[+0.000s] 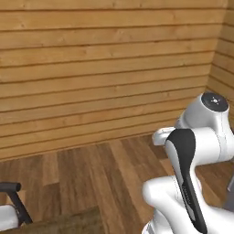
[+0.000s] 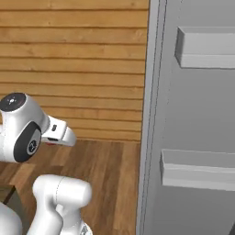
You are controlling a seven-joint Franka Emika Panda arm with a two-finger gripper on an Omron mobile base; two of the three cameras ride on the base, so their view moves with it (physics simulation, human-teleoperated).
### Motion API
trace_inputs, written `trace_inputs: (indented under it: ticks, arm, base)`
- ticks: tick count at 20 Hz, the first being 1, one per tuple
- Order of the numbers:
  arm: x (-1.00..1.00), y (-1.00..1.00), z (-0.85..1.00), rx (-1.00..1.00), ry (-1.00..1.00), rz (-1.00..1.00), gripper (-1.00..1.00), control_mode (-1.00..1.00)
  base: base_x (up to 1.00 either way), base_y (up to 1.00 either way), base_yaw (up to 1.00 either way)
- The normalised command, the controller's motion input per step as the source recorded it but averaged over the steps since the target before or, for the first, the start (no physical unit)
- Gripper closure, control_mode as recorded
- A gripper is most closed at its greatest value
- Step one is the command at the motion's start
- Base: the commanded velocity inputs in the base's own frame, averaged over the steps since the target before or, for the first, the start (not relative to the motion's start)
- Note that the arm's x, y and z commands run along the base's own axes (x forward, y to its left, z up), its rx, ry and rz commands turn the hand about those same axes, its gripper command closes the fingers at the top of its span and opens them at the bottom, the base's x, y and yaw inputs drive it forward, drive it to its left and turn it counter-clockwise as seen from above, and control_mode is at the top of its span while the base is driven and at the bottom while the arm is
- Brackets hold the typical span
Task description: Take the strawberry from the fridge and place it on top of the pancake, located on the dining counter.
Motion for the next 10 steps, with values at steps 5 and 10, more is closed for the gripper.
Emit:
trace_inputs:
  ticks: [5,10]
  arm:
    - [0.0,0.0,0.0,0.0,0.0,0.0,1.0,1.0]
    - [0.0,0.0,0.0,0.0,0.0,0.0,1.0,1.0]
  base:
    - [0.65,0.49,0.22]
    - [0.99,-0.01,0.02]
